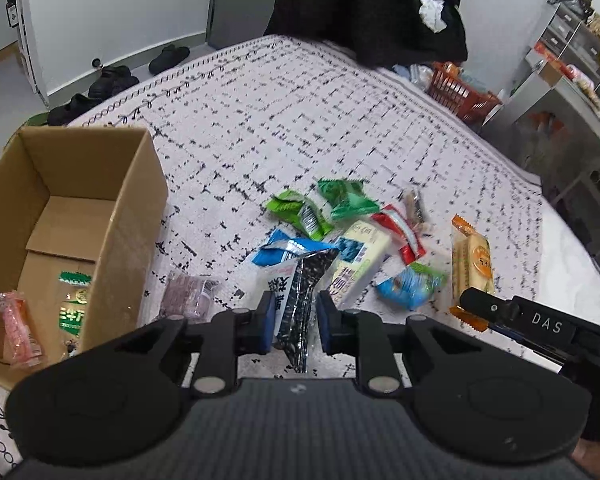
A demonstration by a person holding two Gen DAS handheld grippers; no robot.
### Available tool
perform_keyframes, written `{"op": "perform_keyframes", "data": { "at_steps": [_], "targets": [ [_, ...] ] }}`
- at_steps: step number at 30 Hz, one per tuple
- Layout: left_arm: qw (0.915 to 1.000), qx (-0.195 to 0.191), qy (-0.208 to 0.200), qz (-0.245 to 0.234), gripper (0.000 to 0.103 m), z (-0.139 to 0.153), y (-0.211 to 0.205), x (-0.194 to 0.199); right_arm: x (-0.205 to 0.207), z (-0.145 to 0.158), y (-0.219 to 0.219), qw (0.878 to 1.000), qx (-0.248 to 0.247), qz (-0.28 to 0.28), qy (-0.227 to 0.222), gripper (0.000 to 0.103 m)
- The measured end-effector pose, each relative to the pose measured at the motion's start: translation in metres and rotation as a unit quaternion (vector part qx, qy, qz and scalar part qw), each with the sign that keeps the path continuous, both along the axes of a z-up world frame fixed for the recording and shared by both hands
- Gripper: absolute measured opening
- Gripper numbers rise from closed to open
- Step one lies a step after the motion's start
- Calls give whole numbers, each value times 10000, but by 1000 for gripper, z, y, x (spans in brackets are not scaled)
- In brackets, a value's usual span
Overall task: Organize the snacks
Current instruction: 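Grasp the white bread pack with the left gripper while the right grasps the orange rice cracker, then carry both packs over the box and open both grippers to drop them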
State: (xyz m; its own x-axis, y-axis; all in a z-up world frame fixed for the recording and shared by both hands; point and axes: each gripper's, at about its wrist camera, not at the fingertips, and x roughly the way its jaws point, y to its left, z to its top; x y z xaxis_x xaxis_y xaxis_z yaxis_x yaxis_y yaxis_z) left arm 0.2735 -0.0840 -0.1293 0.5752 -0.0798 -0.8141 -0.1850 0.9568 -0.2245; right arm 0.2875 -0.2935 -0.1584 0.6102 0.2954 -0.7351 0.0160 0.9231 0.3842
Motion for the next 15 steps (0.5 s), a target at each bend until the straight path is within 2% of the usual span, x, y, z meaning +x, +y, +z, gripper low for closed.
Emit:
{"op": "perform_keyframes", "data": {
  "at_steps": [15],
  "targets": [
    [9987, -132, -427, 240, 21, 44, 23, -30, -27, 48, 35, 9991, 145, 246, -305, 31]
  ]
}}
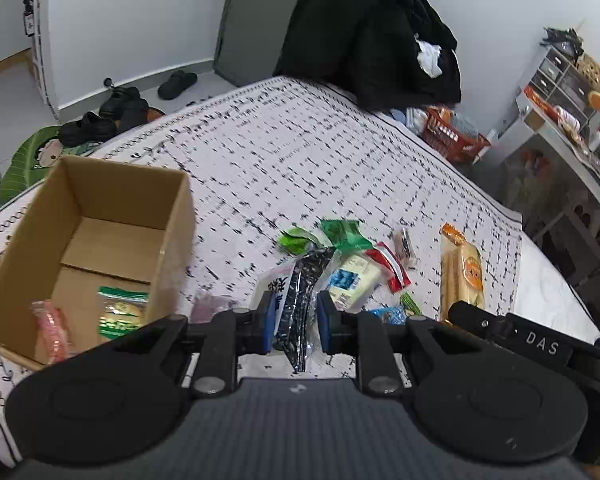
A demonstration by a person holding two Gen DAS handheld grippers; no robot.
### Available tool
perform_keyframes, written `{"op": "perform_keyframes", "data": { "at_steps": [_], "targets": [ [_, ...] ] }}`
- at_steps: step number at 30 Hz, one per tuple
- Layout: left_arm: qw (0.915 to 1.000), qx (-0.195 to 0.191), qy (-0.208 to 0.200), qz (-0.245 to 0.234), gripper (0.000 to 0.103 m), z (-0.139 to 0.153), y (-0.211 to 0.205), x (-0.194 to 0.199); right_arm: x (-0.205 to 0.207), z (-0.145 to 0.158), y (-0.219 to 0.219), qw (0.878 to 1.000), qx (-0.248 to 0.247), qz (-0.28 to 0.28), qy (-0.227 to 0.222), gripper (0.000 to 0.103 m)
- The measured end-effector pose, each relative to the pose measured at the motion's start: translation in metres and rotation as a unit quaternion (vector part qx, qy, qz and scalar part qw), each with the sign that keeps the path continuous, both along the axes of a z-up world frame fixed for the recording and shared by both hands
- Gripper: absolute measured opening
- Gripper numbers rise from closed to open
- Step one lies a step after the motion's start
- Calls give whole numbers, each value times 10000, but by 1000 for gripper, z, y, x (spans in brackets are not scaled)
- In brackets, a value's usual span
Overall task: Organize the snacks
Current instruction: 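Carry both packs over the box and open both grippers to drop them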
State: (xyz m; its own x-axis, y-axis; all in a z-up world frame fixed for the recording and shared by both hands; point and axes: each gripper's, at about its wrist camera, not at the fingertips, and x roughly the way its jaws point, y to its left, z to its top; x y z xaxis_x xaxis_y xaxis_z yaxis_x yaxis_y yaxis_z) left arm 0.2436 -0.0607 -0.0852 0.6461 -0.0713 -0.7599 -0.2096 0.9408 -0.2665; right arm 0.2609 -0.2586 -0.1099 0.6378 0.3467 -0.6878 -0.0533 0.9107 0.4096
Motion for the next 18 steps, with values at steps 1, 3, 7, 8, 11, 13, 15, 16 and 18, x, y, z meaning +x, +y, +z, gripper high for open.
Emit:
{"op": "perform_keyframes", "data": {
  "at_steps": [1, 3, 7, 8, 11, 13, 15, 16, 18],
  "targets": [
    [10000, 2, -22, 27, 21, 2, 3, -2, -2, 3, 3, 10000, 2, 28, -22, 31],
    [9999, 5, -70, 85, 21, 7, 8, -6, -6, 8, 11, 9999, 9, 100, -73, 31],
    [9996, 12, -168, 210, 21, 15, 20, -15, -13, 19, 25, 9996, 16, 219, -188, 31],
    [9995, -10, -190, 250, 21, 17, 23, -17, -15, 21, 28, 9995, 17, 249, -205, 31],
    [9991, -74, -256, 337, 21, 21, 33, -23, -19, 28, 40, 9991, 19, 349, -249, 31],
    [9988, -125, -286, 382, 21, 23, 39, -27, -22, 31, 47, 9988, 2, 396, -275, 31],
    [9985, -161, -315, 423, 21, 24, 45, -31, -23, 33, 55, 9986, -14, 437, -290, 31],
    [9983, -182, -322, 443, 21, 25, 48, -32, -24, 34, 59, 9985, -18, 455, -296, 31],
    [9980, -227, -332, 479, 21, 25, 55, -35, -27, 35, 68, 9983, -26, 501, -308, 31]
  ]
}}
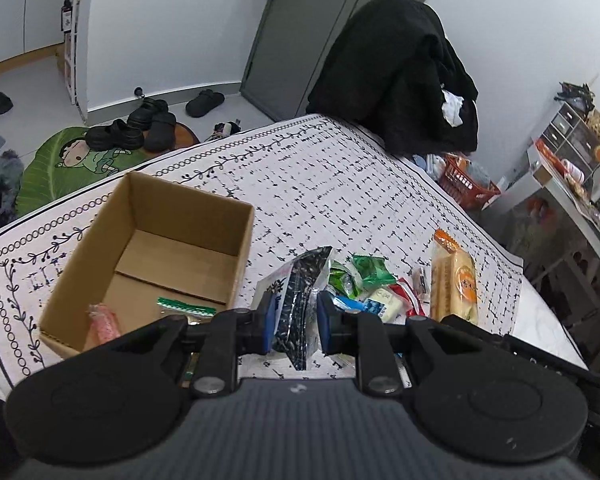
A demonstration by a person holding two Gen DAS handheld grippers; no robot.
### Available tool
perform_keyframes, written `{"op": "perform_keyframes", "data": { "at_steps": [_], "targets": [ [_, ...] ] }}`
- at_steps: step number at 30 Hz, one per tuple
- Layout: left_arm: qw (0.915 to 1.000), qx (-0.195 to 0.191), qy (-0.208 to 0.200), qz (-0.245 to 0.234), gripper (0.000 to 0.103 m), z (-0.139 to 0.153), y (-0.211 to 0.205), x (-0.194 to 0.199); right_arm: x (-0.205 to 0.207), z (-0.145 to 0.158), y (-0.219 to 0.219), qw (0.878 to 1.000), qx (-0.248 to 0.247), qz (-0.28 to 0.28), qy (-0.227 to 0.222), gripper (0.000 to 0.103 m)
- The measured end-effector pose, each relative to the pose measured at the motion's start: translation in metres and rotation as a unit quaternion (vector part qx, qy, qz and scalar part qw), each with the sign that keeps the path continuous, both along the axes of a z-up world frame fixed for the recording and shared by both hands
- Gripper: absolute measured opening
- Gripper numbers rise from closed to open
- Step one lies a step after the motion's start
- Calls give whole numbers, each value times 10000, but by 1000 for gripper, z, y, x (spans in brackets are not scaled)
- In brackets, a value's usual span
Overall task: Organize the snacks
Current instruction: 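Carry both packs over the box and open both grippers to drop them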
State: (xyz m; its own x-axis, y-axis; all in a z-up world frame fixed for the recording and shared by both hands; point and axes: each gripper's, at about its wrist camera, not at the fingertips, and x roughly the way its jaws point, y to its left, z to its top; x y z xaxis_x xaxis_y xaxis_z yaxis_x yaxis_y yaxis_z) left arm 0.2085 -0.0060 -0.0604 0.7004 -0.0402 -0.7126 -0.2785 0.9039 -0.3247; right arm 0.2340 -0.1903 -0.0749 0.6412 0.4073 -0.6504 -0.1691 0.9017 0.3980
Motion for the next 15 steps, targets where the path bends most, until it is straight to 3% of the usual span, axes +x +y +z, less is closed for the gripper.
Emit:
{"op": "perform_keyframes", "data": {
  "at_steps": [9, 15],
  "targets": [
    [9997, -162, -66, 164, 20, -3, 30, -8, -4, 1, 38, 9998, -71, 176, 8, 31],
    [9989, -344, -36, 308, 12, -10, 57, -10, -4, -3, 63, 9994, -179, 296, 59, 31]
  ]
}}
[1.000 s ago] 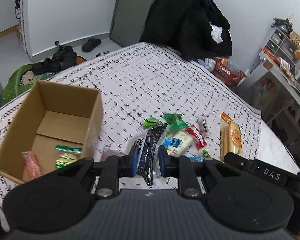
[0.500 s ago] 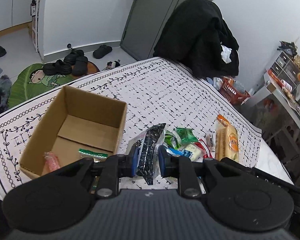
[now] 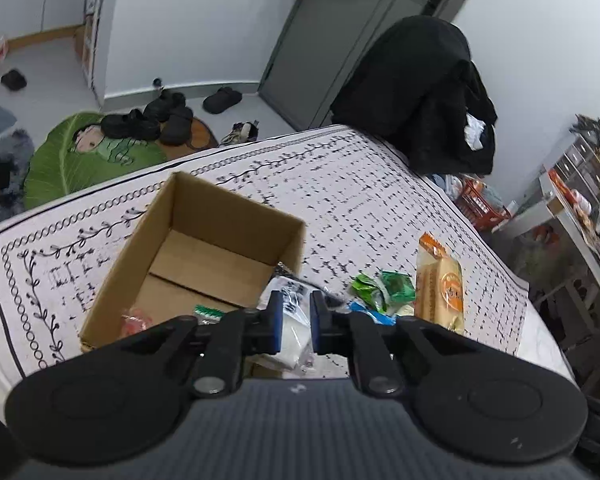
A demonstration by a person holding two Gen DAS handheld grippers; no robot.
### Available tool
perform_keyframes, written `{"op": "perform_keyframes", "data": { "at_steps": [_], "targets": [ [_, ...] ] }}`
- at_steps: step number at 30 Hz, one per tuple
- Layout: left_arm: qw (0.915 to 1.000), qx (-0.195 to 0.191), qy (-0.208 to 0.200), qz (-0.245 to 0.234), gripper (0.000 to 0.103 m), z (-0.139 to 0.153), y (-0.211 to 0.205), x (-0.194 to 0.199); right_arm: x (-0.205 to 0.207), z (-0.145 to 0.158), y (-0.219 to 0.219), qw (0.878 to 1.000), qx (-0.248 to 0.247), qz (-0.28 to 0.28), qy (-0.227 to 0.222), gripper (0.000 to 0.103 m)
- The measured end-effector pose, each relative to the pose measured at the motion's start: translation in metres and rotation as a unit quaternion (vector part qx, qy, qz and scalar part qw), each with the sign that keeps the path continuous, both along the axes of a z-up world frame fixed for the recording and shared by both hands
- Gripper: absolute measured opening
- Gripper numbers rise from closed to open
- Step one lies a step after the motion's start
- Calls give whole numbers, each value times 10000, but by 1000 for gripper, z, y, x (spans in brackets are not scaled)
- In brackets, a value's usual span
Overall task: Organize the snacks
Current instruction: 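Carry both packs over the box and open both grippers to drop them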
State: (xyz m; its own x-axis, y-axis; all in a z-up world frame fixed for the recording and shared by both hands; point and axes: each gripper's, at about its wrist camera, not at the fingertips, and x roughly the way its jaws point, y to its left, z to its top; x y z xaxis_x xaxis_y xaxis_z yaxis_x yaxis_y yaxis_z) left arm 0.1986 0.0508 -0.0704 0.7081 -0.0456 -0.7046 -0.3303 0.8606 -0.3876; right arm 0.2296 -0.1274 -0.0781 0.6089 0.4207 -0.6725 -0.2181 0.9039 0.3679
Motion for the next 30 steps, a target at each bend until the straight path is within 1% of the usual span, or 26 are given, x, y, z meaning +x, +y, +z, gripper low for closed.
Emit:
{"op": "perform_keyframes", "data": {
  "at_steps": [9, 12, 15, 16, 17, 18, 20, 21, 23, 26, 28, 29, 30],
  "targets": [
    [9993, -184, 146, 299, 13, -10, 36, -5, -1, -3, 31, 9998, 19, 195, 87, 31],
    [9986, -167, 215, 455, 16, -12, 43, -7, -2, -5, 42, 9994, 48, 309, 145, 31],
    [9972, -289, 325, 611, 19, -15, 53, -8, -3, -9, 53, 9988, 50, 443, 193, 31],
    [9967, -315, 350, 659, 23, -15, 56, -9, -3, -10, 57, 9986, 47, 484, 207, 31],
    [9962, -311, 380, 718, 31, -15, 59, -10, -3, -12, 61, 9983, 40, 527, 227, 31],
    [9958, -302, 402, 764, 34, -15, 61, -11, -3, -13, 64, 9981, 35, 563, 249, 31],
    [9956, -289, 383, 809, 46, -13, 65, -13, -3, -18, 71, 9976, 33, 610, 315, 31],
    [9955, -279, 371, 830, 50, -12, 67, -15, -2, -20, 74, 9975, 23, 623, 341, 32],
    [9952, -254, 370, 869, 64, -10, 70, -16, -1, -24, 80, 9972, 19, 638, 387, 32],
    [9948, -214, 402, 907, 74, -7, 75, -17, 2, -27, 86, 9972, 14, 633, 397, 32],
    [9945, -185, 447, 924, 79, -7, 78, -18, 4, -27, 90, 9972, 5, 659, 356, 33],
    [9945, -189, 454, 922, 81, -7, 79, -18, 4, -27, 93, 9970, -4, 704, 330, 34],
    [9945, -206, 456, 923, 82, -8, 81, -18, 6, -27, 94, 9968, -22, 725, 338, 40]
  ]
}}
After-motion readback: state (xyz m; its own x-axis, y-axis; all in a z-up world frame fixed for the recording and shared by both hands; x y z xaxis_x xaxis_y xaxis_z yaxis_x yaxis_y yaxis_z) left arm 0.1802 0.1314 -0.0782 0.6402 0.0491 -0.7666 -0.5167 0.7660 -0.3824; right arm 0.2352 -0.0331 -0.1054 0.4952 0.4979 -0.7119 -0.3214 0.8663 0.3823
